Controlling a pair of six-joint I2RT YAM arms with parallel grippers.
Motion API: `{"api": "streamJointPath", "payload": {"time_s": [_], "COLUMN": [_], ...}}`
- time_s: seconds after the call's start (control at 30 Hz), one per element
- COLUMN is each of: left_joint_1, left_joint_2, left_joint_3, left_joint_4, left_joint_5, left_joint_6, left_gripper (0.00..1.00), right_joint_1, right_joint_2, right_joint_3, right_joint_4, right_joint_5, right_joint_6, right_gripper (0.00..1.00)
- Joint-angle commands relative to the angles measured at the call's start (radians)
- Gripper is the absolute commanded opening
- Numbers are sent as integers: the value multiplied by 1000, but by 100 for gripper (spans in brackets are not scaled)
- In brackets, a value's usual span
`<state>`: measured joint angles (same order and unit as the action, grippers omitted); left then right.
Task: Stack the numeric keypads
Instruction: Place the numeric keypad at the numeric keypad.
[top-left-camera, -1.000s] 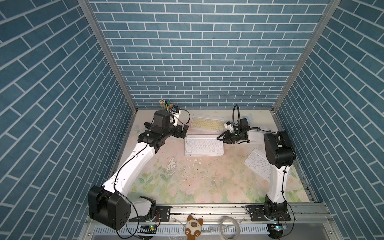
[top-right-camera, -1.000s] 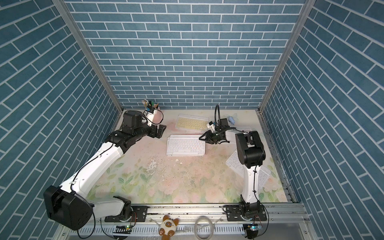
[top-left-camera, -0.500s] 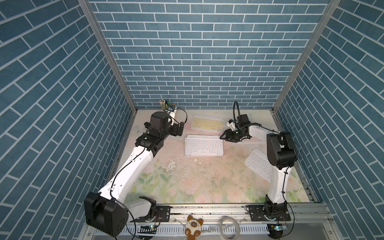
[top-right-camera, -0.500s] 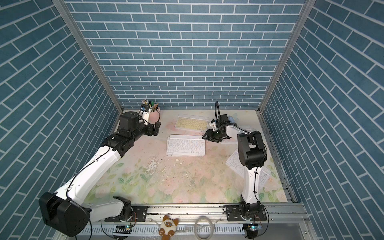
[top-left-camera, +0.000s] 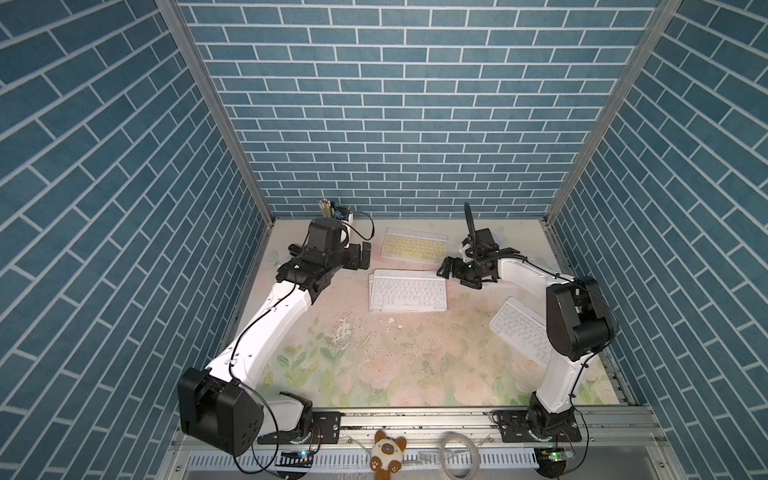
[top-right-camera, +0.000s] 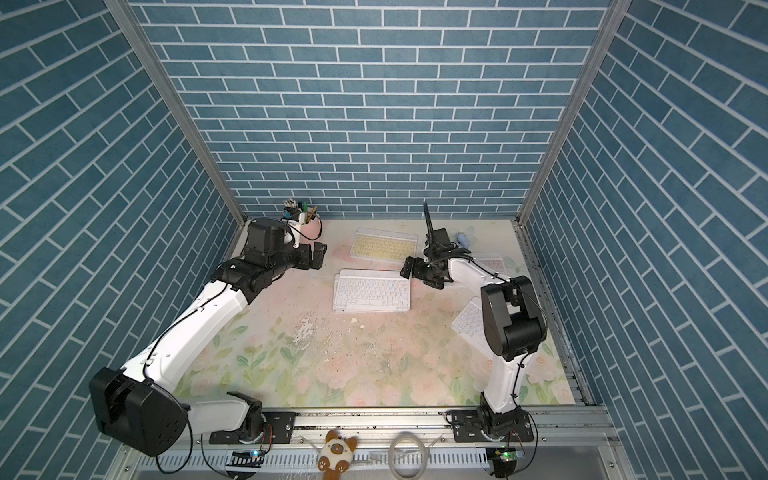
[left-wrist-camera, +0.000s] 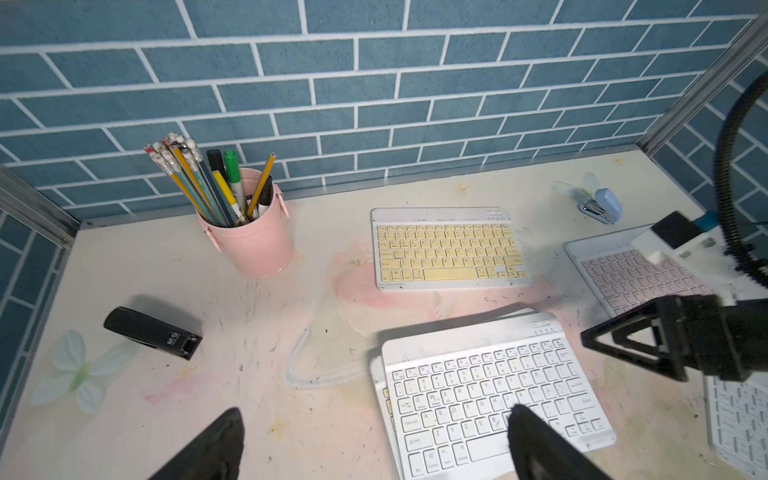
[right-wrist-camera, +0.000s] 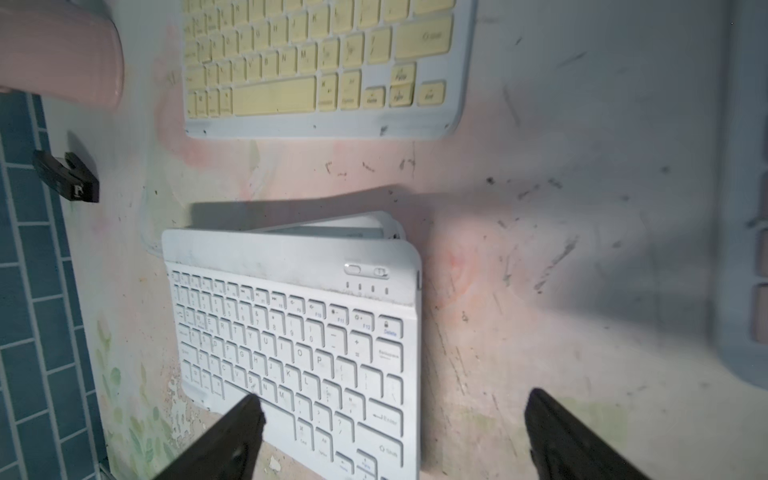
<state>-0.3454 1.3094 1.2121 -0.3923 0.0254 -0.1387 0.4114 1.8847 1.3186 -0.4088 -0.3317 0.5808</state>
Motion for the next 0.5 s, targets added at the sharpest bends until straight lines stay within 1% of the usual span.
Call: {"api": "streamJointPath", "payload": {"time_s": [0.0,0.23,0.47], "left_joint_1": [-1,-1,-1], "left_joint_2": [5,-24,-29], "left_joint_3": [-17,-69,-92], "left_joint_4": [-49,-59,-72], "left_joint_5": [52,81,82], "left_joint_6": [-54,-75,-72], "left_gripper": [100,100,99], "right_joint_1": [37,54,74], "right_joint_2": [61,149,237], "right_joint_3": [64,181,313], "right_joint_4": [-67,-137,-190], "right_joint_5": [85,141,155], "right_joint_6": [56,20,1], "right_gripper": [99,99,98]}}
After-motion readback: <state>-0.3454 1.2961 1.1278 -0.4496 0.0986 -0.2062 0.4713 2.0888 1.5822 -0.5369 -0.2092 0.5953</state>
